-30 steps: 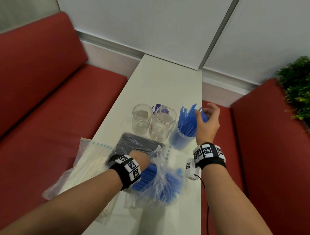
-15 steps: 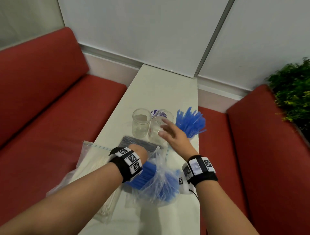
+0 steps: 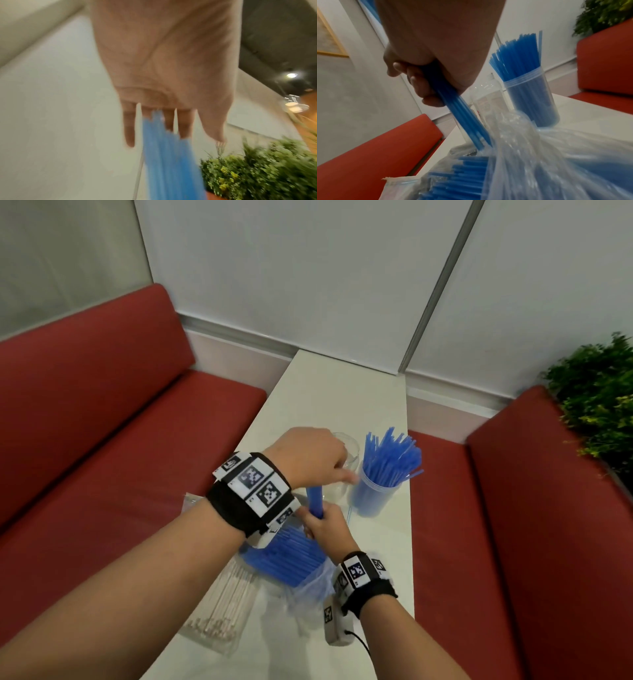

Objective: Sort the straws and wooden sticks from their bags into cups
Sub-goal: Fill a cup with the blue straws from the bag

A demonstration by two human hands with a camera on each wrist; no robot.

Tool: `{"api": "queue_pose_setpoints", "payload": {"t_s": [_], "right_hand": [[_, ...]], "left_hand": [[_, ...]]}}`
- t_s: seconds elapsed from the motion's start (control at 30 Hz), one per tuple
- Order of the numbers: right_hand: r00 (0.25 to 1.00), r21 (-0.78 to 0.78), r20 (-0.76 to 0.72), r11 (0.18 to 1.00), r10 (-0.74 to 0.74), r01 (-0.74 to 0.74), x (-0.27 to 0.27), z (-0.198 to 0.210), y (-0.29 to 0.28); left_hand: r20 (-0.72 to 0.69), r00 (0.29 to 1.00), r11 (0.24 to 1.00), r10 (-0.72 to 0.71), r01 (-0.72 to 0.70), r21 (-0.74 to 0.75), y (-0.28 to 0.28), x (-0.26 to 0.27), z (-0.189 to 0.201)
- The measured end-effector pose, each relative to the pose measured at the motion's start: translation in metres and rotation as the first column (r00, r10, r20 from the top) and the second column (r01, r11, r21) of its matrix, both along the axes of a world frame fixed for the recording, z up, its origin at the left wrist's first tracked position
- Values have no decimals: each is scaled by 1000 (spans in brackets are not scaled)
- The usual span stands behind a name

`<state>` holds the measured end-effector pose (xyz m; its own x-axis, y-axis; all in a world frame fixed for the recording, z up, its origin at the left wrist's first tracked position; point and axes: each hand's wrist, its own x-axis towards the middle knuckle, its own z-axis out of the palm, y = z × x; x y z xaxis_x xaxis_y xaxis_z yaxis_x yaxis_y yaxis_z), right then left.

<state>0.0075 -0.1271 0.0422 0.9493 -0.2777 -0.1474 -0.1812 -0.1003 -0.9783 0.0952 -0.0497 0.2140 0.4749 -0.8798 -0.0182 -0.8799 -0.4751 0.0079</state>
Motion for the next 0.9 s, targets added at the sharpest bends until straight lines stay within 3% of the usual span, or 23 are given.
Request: {"api": "queue_pose_setpoints", "payload": {"t_s": [0.07, 0.17, 0.23, 0.27, 0.33, 0.37, 0.4, 0.43, 0.5, 0.57, 0.63, 0.7, 0.83, 0.9], "right_hand": [[1000, 10, 30, 1000, -7, 7, -1, 8, 2], [994, 23, 78, 997, -75, 74, 10, 22, 2], [993, -30, 80, 995, -88, 91, 14, 32, -1], [993, -27, 85, 996, -83, 86, 13, 38, -4], [987, 13, 120, 994, -108, 108, 8, 54, -13], [979, 52, 152, 990, -137, 130, 6, 66, -17], [966, 113, 196, 983, -166, 146, 5, 79, -22], [951, 174, 242, 973, -194, 154, 5, 93, -25], [916, 251, 323, 955, -237, 159, 9, 117, -30], [891, 281, 381, 949, -246, 142, 13, 133, -31], [880, 270, 408, 953, -243, 138, 14, 139, -30], [882, 251, 402, 956, -247, 153, 13, 136, -26], [886, 263, 364, 944, -288, 199, 9, 125, -20], [888, 272, 356, 941, -292, 200, 7, 123, -20]], "left_hand": [[-69, 997, 973, -35, 18, -228, 4, 4, 4], [-190, 978, 966, -86, 35, -255, 4, -4, -11], [-405, 906, 914, -120, -58, -402, 6, -6, -20], [-556, 812, 821, -176, -190, -538, 7, -4, -20], [-729, 602, 530, -327, -521, -669, 10, 4, -23], [-780, 517, 426, -353, -653, -626, 11, 9, -27], [-842, 422, 398, -337, -747, -533, 12, 12, -34], [-911, 300, 447, -284, -799, -402, 13, 14, -43], [-989, -33, 626, -142, -778, -64, 15, 12, -65], [-916, -382, 722, -127, -668, 178, 16, 5, -86], [-773, -599, 752, -209, -603, 265, 14, -4, -101], [-659, -697, 740, -283, -596, 313, 8, -12, -106], [-597, -738, 692, -313, -608, 389, -3, -15, -107], [-554, -778, 714, -298, -566, 411, -5, -12, -108]]}}
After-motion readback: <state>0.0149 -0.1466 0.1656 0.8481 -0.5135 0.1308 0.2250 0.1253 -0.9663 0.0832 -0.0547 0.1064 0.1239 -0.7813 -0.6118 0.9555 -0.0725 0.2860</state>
